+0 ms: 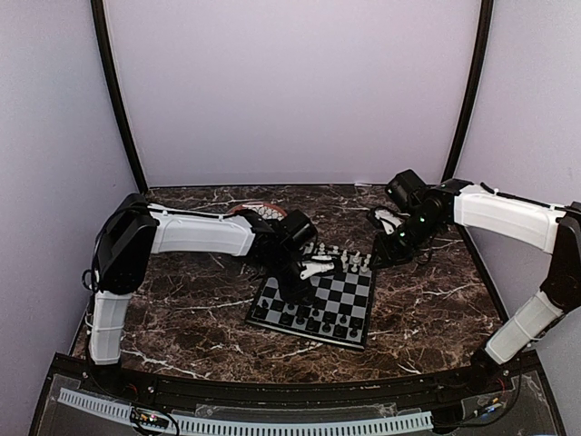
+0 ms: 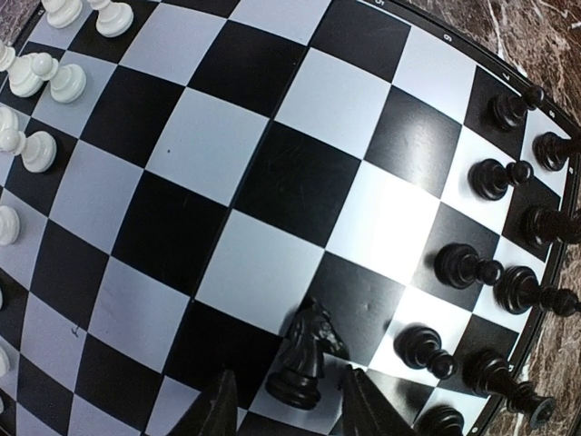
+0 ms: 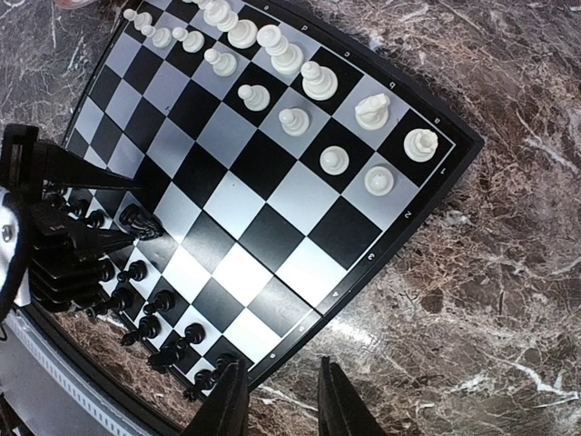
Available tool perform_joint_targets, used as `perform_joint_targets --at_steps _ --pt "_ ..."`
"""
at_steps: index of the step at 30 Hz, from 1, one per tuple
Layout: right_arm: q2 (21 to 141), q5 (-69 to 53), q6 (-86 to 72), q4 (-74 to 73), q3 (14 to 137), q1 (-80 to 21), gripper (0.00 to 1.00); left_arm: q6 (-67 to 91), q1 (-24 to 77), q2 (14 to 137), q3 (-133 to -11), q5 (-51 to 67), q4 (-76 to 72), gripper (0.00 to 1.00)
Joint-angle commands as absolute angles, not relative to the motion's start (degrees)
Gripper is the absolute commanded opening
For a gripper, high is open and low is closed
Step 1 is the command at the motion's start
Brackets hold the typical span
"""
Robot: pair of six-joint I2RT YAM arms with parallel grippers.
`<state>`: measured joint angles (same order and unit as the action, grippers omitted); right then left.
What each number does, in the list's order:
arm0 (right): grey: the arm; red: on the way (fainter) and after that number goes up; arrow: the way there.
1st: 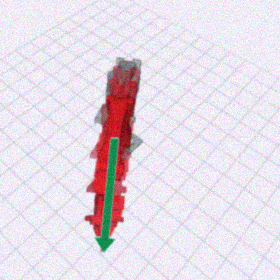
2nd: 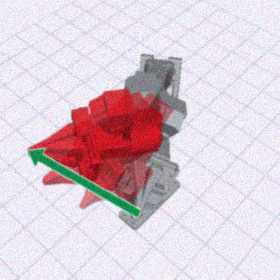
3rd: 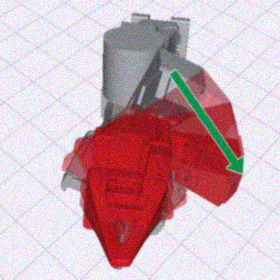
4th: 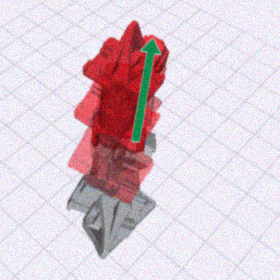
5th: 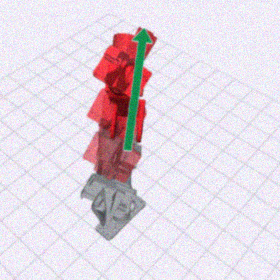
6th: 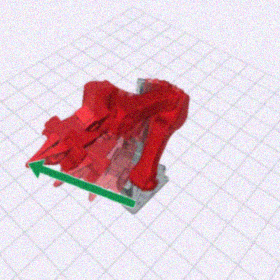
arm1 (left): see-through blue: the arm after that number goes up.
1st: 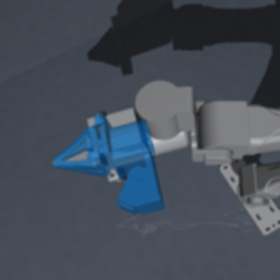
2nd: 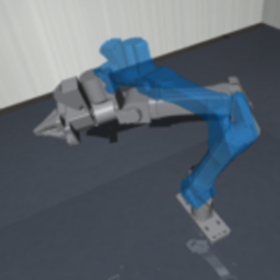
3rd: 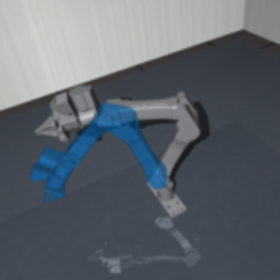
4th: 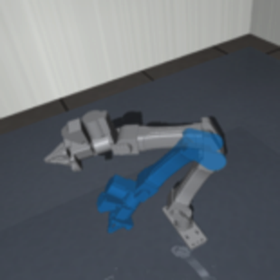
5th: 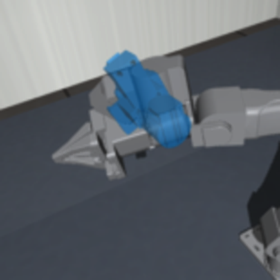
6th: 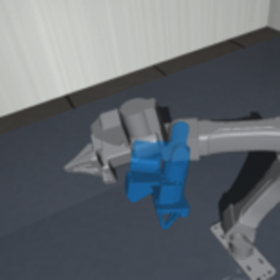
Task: Set up the chess pieces on the board
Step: Pick up the knight from the chessboard.
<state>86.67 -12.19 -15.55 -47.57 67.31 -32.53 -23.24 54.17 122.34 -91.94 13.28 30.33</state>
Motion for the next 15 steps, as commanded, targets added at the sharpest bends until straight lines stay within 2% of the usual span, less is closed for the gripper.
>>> perform_joint_targets --at_steps 1,10,15 --pt "86.7 -13.0 -15.9 -47.6 67.0 -32.2 0.28 -23.9 54.4 123.9 -93.9 16.4 30.5 0.37" --pt "88.2 -13.3 -15.8 -47.8 69.1 -32.2 0.27 -23.2 54.3 123.4 -94.3 18.5 31.7 0.16" --pt "90.1 -15.9 -17.1 -47.4 72.3 -31.7 0.28 -19.6 52.5 118.6 -93.9 20.0 31.3 0.12"
